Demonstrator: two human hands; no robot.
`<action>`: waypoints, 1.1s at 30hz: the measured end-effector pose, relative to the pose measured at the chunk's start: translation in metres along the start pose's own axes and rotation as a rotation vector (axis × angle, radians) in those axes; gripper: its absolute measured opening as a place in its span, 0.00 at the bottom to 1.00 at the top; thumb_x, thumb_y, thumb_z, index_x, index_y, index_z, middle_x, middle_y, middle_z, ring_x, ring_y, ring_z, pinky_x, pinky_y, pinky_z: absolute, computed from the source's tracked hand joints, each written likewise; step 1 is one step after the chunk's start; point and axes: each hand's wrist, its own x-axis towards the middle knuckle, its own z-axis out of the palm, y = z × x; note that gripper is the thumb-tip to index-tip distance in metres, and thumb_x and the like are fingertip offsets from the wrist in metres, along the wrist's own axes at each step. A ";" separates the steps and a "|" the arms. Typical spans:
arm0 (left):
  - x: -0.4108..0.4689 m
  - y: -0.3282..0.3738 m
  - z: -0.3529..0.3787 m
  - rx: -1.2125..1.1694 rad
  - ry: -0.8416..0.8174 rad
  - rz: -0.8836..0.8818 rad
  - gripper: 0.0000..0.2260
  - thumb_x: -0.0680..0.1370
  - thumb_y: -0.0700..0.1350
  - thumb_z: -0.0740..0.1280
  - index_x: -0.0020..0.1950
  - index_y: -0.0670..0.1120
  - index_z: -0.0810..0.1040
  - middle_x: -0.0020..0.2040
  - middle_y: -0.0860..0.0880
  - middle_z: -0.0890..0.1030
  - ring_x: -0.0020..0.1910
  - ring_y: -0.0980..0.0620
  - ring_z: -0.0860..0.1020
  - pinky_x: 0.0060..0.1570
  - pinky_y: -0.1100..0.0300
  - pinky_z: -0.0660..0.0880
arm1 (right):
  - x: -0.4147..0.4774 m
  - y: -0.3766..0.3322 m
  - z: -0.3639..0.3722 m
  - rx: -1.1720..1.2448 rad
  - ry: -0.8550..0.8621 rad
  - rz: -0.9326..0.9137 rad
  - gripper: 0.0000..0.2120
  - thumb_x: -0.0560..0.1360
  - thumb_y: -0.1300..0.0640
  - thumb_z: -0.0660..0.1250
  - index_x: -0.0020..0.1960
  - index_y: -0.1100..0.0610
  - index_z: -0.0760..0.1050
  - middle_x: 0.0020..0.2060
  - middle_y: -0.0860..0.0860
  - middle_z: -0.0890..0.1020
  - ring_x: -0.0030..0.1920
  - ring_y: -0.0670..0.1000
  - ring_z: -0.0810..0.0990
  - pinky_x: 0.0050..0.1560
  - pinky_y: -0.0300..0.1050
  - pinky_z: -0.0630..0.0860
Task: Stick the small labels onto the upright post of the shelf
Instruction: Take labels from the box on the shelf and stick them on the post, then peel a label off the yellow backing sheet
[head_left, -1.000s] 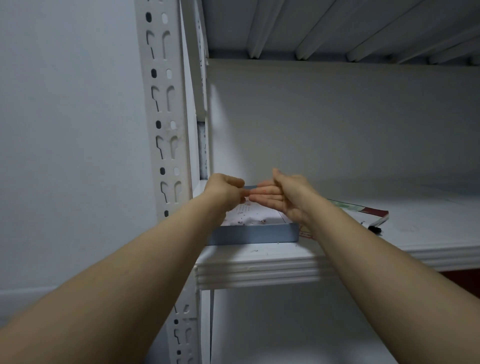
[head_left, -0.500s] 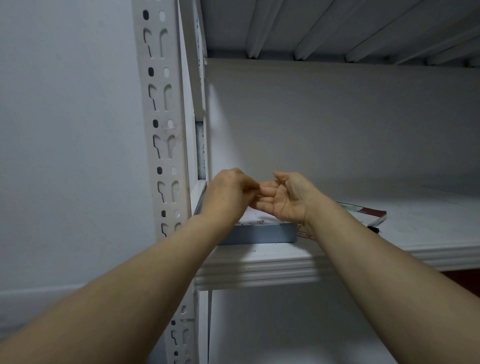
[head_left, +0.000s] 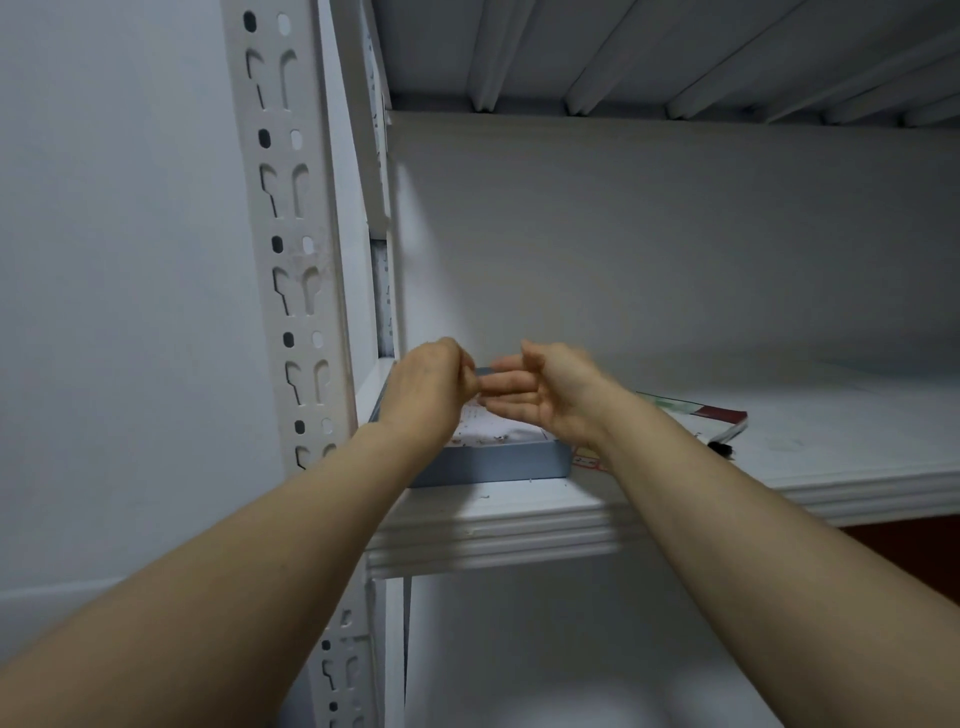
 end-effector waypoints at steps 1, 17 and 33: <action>0.000 -0.003 0.000 -0.007 0.005 -0.009 0.12 0.79 0.41 0.61 0.61 0.41 0.77 0.57 0.41 0.80 0.56 0.42 0.76 0.54 0.55 0.71 | 0.002 0.001 0.000 -0.104 0.062 -0.064 0.13 0.81 0.57 0.55 0.56 0.65 0.72 0.43 0.61 0.81 0.44 0.58 0.81 0.41 0.44 0.80; 0.000 -0.002 0.006 -0.319 -0.223 -0.211 0.10 0.74 0.30 0.67 0.55 0.36 0.80 0.48 0.38 0.83 0.46 0.42 0.82 0.39 0.62 0.79 | -0.011 0.007 -0.021 -0.540 0.231 -0.318 0.11 0.76 0.70 0.60 0.55 0.66 0.78 0.42 0.56 0.80 0.35 0.47 0.77 0.40 0.36 0.75; -0.005 0.007 0.009 0.093 -0.358 -0.193 0.18 0.80 0.59 0.54 0.61 0.53 0.77 0.62 0.45 0.77 0.65 0.46 0.71 0.70 0.45 0.57 | -0.016 0.010 -0.014 -0.970 0.146 -0.347 0.15 0.76 0.62 0.62 0.61 0.54 0.77 0.57 0.52 0.81 0.56 0.50 0.78 0.58 0.42 0.72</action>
